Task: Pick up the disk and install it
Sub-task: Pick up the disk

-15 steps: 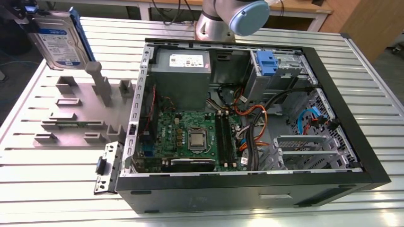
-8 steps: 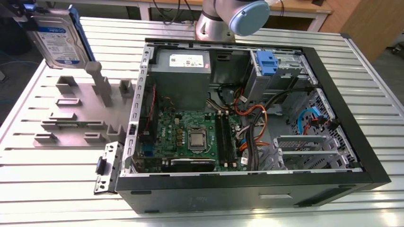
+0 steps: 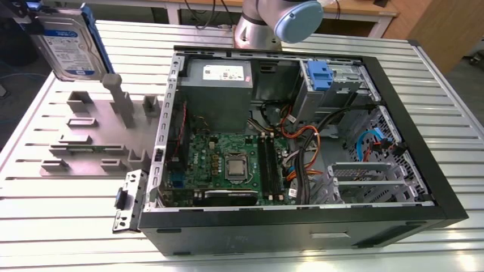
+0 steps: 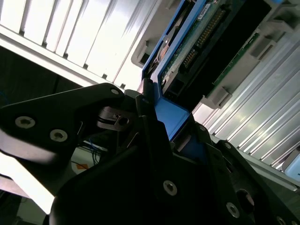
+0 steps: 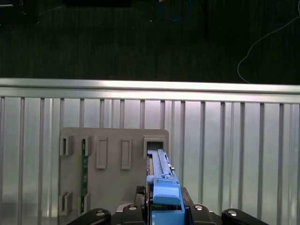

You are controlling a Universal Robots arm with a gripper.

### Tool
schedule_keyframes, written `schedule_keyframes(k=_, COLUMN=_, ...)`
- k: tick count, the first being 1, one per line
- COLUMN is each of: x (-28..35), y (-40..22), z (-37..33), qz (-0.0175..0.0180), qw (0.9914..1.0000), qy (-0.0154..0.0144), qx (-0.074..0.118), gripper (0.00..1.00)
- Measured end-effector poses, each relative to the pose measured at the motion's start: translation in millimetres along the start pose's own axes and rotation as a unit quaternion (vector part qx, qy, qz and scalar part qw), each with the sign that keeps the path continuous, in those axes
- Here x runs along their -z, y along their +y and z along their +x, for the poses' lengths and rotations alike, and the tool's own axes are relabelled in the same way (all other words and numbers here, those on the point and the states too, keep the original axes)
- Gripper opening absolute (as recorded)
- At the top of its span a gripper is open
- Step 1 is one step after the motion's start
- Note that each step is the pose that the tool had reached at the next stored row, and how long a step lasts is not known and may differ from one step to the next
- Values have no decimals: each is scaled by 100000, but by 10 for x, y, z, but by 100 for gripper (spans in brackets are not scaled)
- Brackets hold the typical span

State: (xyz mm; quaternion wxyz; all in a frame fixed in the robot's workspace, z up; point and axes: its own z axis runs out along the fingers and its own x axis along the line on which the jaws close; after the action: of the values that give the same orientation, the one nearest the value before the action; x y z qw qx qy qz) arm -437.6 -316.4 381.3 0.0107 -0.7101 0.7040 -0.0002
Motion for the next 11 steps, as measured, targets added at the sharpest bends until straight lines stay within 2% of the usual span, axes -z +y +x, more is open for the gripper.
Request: schedule_keyframes(k=11, x=65, y=-1, z=-1, qz=2, qw=100000, qy=-3, qx=0, gripper=36)
